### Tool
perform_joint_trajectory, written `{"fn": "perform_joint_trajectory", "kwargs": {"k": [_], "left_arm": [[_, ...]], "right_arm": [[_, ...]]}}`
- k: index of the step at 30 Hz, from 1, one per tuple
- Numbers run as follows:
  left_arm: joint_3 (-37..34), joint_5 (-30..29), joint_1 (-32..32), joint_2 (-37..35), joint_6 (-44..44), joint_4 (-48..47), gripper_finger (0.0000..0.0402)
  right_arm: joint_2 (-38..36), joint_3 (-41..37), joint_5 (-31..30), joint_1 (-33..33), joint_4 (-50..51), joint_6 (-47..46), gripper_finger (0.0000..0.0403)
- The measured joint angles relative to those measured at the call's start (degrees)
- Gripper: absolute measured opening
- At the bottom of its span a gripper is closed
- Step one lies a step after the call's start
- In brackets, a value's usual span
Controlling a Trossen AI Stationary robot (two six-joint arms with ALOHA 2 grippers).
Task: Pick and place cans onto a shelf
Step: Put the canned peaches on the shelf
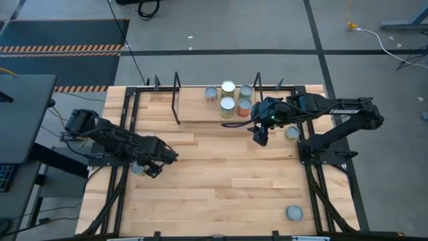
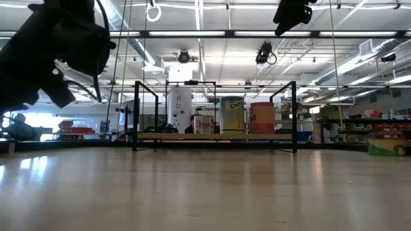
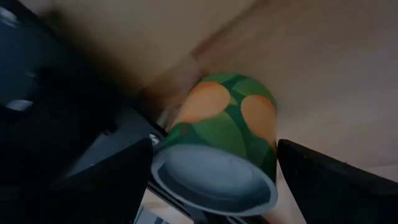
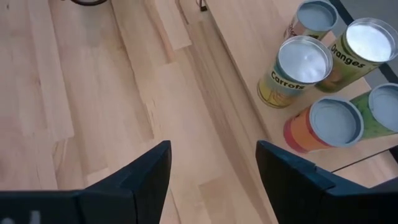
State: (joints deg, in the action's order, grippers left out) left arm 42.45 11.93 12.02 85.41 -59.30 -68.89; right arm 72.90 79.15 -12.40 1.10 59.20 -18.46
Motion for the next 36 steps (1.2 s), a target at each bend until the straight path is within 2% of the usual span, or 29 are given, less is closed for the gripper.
{"fn": "perform_joint_trajectory", "kwargs": {"k": [9, 17, 20, 30, 36], "left_arm": [[-1.63, 5.51, 2.91, 0.04, 0.41, 2.76, 0.0346], [-1.56, 8.98, 5.63, 0.04, -1.56, 2.34, 0.0284], [0.78, 9.27, 5.63, 0.09, -1.56, 0.48, 0.0271], [16.30, -1.13, 1.32, 0.09, 2.77, -6.64, 0.0275], [21.22, -5.67, -3.83, 0.07, 7.88, -7.32, 0.0274]], "right_arm": [[0.00, 0.00, 0.07, -0.07, -0.23, 0.07, 0.0241], [0.00, 0.00, -1.54, -0.80, -0.42, 0.55, 0.0240], [0.00, 0.00, -1.60, -0.83, -0.39, 0.62, 0.0240], [0.00, 0.00, -1.57, -1.95, -0.42, 2.70, 0.0240], [0.00, 0.00, -1.60, -3.07, -0.41, 4.72, 0.0240]]}}
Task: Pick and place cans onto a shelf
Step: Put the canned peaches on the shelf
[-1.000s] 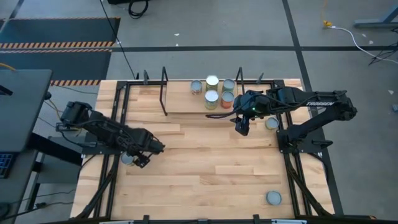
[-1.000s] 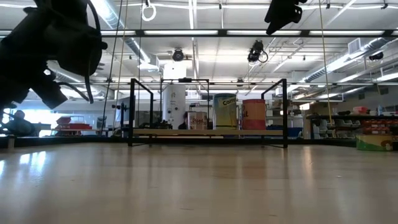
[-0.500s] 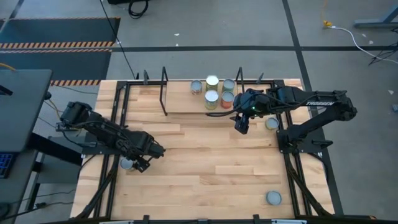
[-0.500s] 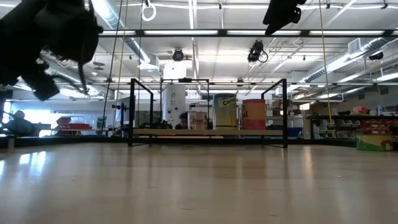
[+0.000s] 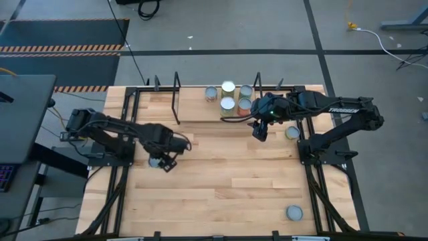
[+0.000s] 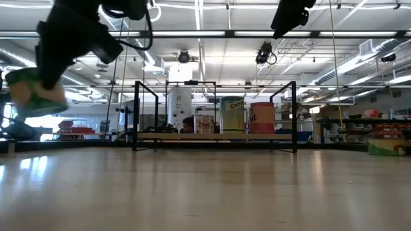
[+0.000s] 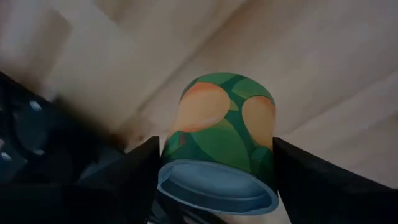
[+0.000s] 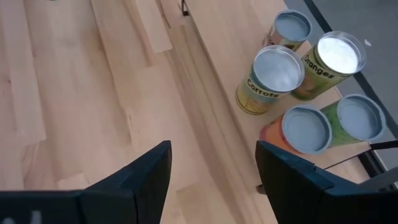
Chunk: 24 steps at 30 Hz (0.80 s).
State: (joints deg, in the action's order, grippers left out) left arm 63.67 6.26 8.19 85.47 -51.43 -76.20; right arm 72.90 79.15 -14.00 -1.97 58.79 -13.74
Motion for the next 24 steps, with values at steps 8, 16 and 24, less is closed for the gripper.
{"fn": "perform_joint_trajectory", "kwargs": {"k": [8, 16, 24], "left_arm": [[0.41, -5.01, -3.85, 0.00, 5.98, 1.15, 0.0273], [1.62, -8.67, -8.50, 0.00, 24.46, 4.33, 0.0273], [16.22, -16.64, -9.41, -0.02, 41.60, -2.74, 0.0273]], "right_arm": [[0.00, 0.00, 0.00, -0.38, -0.03, 0.77, 0.0240], [0.00, -0.02, 0.65, -0.18, -0.03, -11.72, 0.0240], [0.00, -0.02, 0.66, -0.16, -1.42, -25.78, 0.0240]]}}
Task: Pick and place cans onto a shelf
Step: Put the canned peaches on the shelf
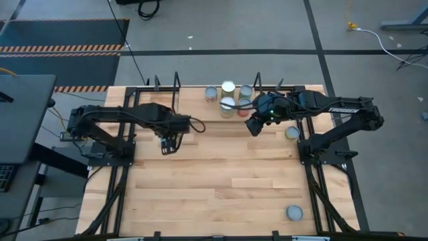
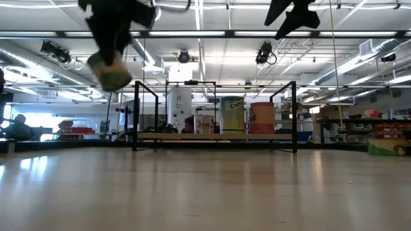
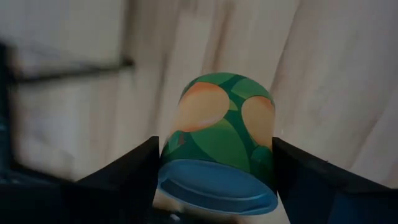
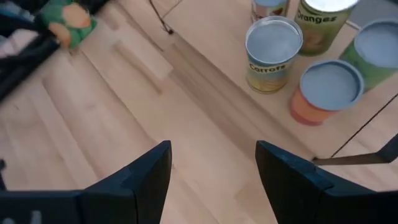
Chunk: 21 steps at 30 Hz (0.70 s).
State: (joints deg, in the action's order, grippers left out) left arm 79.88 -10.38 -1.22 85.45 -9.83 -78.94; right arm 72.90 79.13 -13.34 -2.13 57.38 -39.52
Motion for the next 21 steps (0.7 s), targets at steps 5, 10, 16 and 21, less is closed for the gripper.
{"fn": "perform_joint_trajectory", "kwargs": {"k": [5, 10, 16, 21], "left_arm": [[9.41, -2.04, -1.36, 0.93, 6.13, 3.58, 0.0273], [17.85, -2.18, -4.64, 7.17, 9.87, 1.49, 0.0273], [24.26, -6.63, -9.71, 18.49, 14.89, 2.46, 0.0273], [25.36, -6.44, -14.76, 26.19, 15.64, 7.03, 0.0273]], "right_arm": [[0.00, -0.02, 0.00, 0.01, -3.26, -5.41, 0.0240], [0.00, -0.02, 0.03, 0.22, -6.89, -12.49, 0.0240], [0.00, -0.02, 6.15, 0.19, -7.58, -13.83, 0.0240], [-0.19, -0.02, 16.14, -0.33, -7.55, -9.03, 0.0240]]}}
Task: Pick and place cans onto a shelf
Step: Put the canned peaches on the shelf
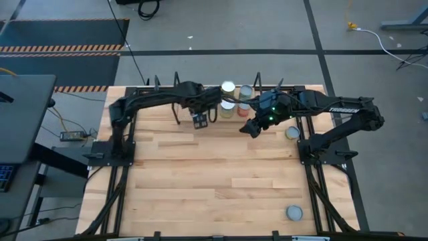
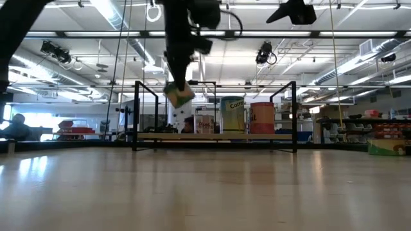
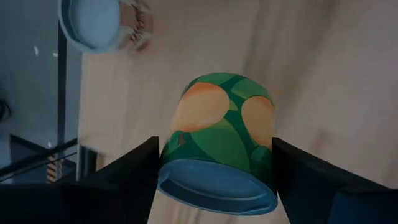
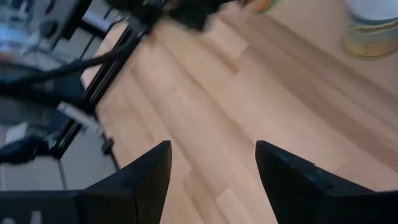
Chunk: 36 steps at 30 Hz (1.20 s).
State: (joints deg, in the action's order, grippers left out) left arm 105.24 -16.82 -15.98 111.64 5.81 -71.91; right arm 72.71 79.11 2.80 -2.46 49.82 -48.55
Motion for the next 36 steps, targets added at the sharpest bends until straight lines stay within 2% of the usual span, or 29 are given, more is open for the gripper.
{"fn": "perform_joint_trajectory", "kwargs": {"k": [7, 11, 14, 18, 30, 36], "left_arm": [[0.07, -0.13, -3.31, 6.40, 0.02, 7.54, 0.0272], [0.07, -0.08, -3.61, 7.52, -0.86, 9.83, 0.0276], [0.07, 0.72, -3.79, 7.62, -2.18, 10.91, 0.0294], [0.07, 0.78, -3.83, 7.62, -3.18, 12.90, 0.0313], [0.07, 0.15, -3.83, 7.62, -3.17, 13.34, 0.0318], [0.07, 3.41, -4.27, 7.62, -3.51, 13.56, 0.0318]], "right_arm": [[-1.74, 0.37, 6.04, 0.90, 1.03, 4.85, 0.0240], [-2.74, 0.39, 8.00, 0.86, 1.33, 6.79, 0.0240], [-3.31, 0.39, 9.05, 0.87, 1.33, 8.99, 0.0240], [-3.51, 0.42, 9.08, 0.61, 1.31, 12.51, 0.0240], [-3.52, 0.42, 9.30, 0.07, 1.31, 12.50, 0.0240], [-3.50, 0.42, 9.47, 0.07, 1.30, 12.15, 0.0240]]}}
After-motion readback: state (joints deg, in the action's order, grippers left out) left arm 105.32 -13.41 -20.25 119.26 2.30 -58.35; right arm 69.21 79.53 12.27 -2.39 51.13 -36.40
